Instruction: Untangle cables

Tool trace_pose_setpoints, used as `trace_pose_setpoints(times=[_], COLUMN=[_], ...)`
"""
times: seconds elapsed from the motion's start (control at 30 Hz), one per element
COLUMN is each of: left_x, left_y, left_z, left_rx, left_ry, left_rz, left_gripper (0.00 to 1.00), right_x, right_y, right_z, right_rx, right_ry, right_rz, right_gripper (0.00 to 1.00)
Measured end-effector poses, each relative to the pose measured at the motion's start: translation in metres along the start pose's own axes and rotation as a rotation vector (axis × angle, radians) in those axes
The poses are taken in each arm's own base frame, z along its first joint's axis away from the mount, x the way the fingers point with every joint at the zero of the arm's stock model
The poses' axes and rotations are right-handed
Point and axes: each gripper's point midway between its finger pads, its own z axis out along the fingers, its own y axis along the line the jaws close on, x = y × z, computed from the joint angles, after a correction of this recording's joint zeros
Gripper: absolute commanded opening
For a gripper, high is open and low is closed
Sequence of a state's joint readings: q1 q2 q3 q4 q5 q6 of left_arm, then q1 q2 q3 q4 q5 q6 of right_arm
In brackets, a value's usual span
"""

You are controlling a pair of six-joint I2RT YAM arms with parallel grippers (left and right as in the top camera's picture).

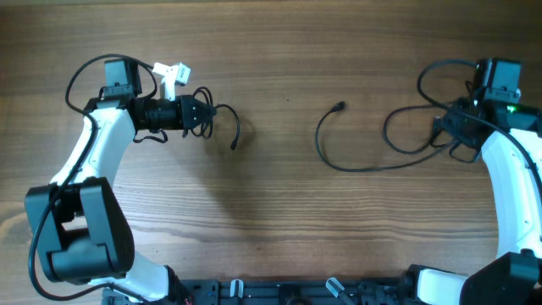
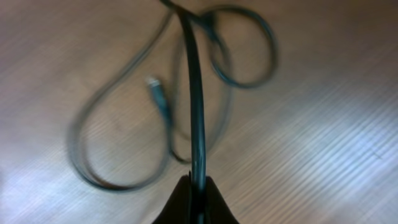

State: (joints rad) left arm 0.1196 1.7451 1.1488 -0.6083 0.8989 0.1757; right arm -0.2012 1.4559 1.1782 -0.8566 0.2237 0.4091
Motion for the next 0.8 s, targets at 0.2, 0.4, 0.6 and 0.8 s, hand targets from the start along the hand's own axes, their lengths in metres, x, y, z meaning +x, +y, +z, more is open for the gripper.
trace_pose_setpoints(times=[0.2, 0.4, 0.6, 0.8], left_x=[0.004, 0.010, 0.009, 0.009], left_y=[-0.019, -0.036, -0.037, -0.037], left_z=[0.017, 0.031, 0.032, 0.032], left_rx=[0.033, 0.059, 0.060, 0.060], left_ry=[0.036, 0.068, 0.067, 0.067], left_rz=[0.048, 0.091, 0.097, 0.097], left_gripper=[0.07, 0.11, 0.11, 0.11], right_x=[0.002, 0.014, 0.048, 0.070], right_y=[0.063, 0.083, 0.110, 0.063], right_z=[-0.002, 0.017, 0.034, 0.039], right_rx=[-0.345, -0.437, -0.612, -0.328], right_ry=[0.027, 0.094, 0.254, 0.438], right_rz=[-0.194, -0.250, -0.312, -0.242], right_gripper=[0.88, 1.00, 1.00, 1.00])
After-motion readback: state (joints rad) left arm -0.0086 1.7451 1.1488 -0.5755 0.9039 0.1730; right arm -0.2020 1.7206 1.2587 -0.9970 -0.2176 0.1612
